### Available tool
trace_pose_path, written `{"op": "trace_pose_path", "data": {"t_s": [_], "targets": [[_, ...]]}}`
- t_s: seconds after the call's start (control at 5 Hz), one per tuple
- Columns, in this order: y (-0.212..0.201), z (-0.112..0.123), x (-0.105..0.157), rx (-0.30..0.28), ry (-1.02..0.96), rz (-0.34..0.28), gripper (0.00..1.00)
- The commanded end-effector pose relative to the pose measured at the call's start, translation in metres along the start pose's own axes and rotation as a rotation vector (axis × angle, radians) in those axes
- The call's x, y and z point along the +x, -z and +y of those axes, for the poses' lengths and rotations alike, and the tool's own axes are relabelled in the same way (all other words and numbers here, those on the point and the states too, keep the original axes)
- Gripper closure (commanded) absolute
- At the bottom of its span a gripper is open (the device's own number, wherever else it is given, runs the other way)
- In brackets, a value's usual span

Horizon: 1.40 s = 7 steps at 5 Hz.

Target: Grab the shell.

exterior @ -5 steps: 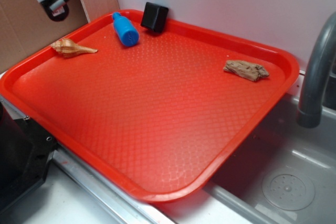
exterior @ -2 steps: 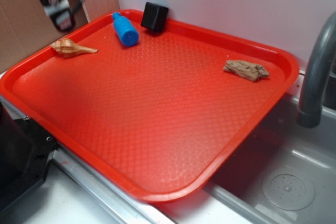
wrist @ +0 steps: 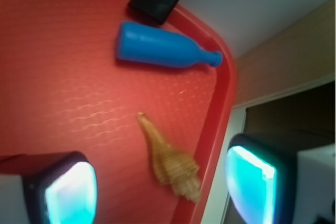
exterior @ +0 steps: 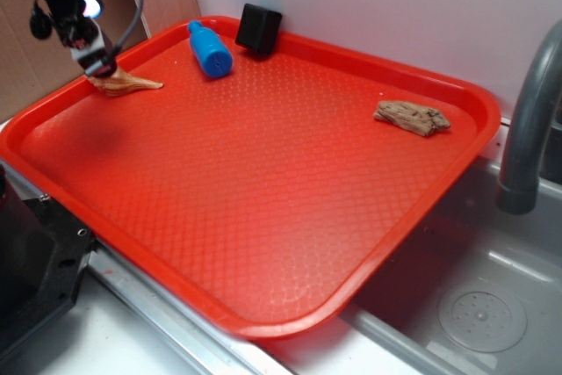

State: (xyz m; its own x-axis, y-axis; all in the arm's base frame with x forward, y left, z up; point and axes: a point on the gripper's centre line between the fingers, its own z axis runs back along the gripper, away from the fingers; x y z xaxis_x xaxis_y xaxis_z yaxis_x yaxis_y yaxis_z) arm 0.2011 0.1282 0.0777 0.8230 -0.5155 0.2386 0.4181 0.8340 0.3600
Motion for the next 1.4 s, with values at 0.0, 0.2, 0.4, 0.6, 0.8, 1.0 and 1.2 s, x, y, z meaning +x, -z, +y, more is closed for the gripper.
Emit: {"op": "trace_pose_path", "data": {"t_s": [0.0, 0.2, 0.4, 0.6, 0.8, 1.0, 1.2], "targets": [[0.057, 0.017, 0.012, -0.071, 0.038, 0.096, 0.00], [0.077, 0.017, 0.010, -0.169, 0.032, 0.121, 0.00], [0.101, 0.009, -0.003, -0.235, 0.003, 0.212, 0.00], [0.093, 0.002, 0.000, -0.210, -0.017, 0.233, 1.00], [0.071, -0.009, 0.005, -0.197, -0.011, 0.197, 1.00], [0.052, -0.022, 0.006, -0.205, -0.010, 0.173, 1.00], [0.038, -0.035, 0.010, -0.219, -0.008, 0.177, 1.00]]}}
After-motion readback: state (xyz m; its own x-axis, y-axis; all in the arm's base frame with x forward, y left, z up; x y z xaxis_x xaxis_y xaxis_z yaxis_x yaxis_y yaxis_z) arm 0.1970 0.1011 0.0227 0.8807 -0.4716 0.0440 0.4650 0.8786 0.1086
